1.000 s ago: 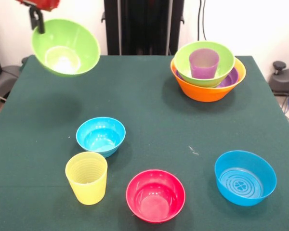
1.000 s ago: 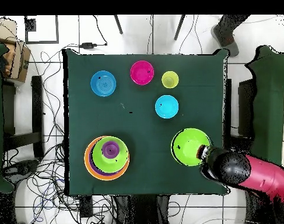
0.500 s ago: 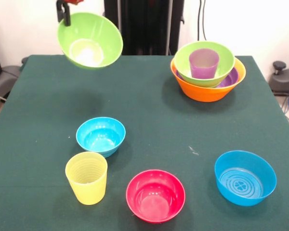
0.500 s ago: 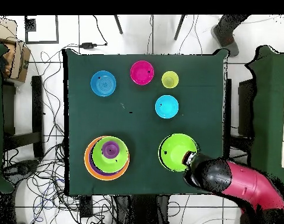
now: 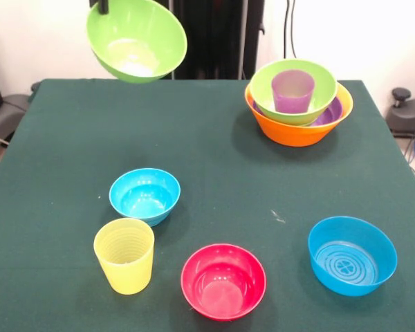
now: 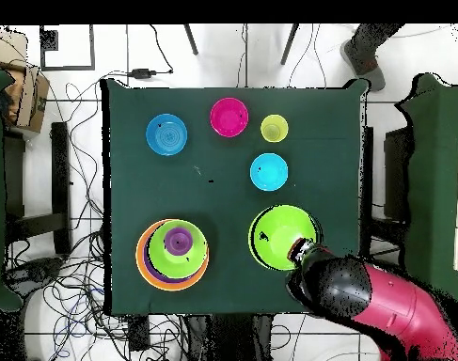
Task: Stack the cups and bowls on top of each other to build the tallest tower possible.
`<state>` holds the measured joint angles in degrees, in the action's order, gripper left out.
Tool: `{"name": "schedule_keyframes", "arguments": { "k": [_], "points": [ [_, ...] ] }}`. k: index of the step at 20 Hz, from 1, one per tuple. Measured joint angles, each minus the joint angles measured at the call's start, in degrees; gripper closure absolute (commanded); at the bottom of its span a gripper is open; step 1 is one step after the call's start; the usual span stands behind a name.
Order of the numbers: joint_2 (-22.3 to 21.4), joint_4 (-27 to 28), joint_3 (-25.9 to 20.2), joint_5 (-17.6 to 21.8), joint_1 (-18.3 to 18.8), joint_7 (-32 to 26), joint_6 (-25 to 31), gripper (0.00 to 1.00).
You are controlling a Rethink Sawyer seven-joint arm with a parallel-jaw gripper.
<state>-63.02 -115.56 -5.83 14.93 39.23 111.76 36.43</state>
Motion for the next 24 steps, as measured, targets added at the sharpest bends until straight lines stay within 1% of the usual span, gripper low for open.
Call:
{"name": "schedule_keyframes", "arguments": {
  "k": [3,9,10,12,13,18,24],
  "points": [
    [-0.78,-0.01,1.10,-1.04,-1.73,0.29,0.00,1.00],
    [-1.10,-0.25,4.64,-2.40,-8.03,3.85,-0.01,1.00],
    [-1.08,-0.36,5.48,-2.80,-9.60,5.21,-0.01,1.00],
    [-1.09,-0.46,6.30,-3.31,-11.32,6.87,-0.02,1.00],
    [-1.09,-0.58,7.22,-3.81,-13.34,9.05,-0.01,1.00],
    [-1.10,-0.64,9.68,-4.45,-18.24,14.27,-0.01,1.00],
    [-1.10,-0.64,11.35,-5.34,-22.18,18.16,-0.01,1.00]
  ]
}}
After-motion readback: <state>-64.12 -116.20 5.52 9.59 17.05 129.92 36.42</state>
